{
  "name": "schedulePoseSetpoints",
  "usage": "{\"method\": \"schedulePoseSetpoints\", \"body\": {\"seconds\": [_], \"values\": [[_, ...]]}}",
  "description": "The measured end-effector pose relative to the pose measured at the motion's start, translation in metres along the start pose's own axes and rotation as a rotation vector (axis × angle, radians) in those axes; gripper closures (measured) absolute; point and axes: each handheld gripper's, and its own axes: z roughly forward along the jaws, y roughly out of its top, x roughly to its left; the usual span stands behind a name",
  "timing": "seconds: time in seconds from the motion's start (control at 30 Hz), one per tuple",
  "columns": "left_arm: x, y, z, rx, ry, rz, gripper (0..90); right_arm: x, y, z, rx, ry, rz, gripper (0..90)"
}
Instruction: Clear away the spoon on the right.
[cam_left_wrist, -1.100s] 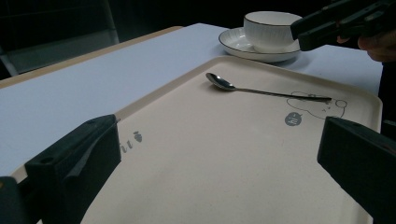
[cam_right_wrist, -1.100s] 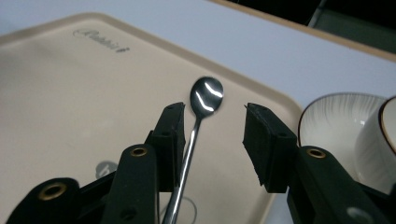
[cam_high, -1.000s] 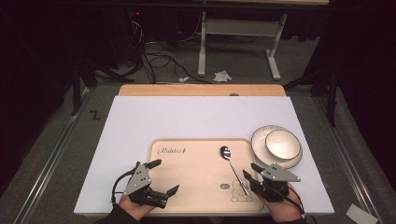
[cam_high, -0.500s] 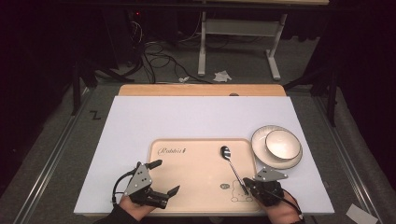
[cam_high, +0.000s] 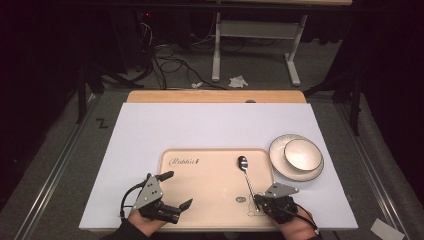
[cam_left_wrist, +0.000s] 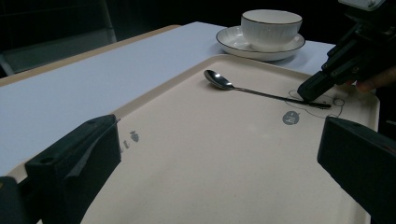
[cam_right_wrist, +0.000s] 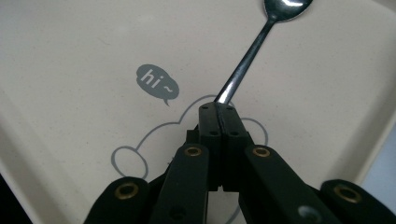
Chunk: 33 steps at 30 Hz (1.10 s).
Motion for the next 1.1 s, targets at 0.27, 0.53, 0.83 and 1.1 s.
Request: {"method": "schedulePoseSetpoints", "body": {"seconds": [0.27, 0.53, 0.83, 1.1], "values": [[0.000, 0.000, 0.001, -0.002, -0.001, -0.001, 0.0, 0.005, 0.000, 0.005, 0.016, 0.030, -0.041, 90.0], [0.000, 0.000, 0.001, -0.003, -0.003, -0.001, 0.0, 0.014, 0.003, 0.008, 0.013, 0.045, -0.073, 90.0], [0.000, 0.000, 0.001, -0.002, -0.005, 0.000, 0.1, 0.022, 0.005, 0.011, 0.008, 0.064, -0.103, 90.0], [-0.001, 0.000, 0.002, 0.001, -0.007, 0.002, 0.0, 0.027, 0.007, 0.013, 0.004, 0.088, -0.121, 90.0]]}}
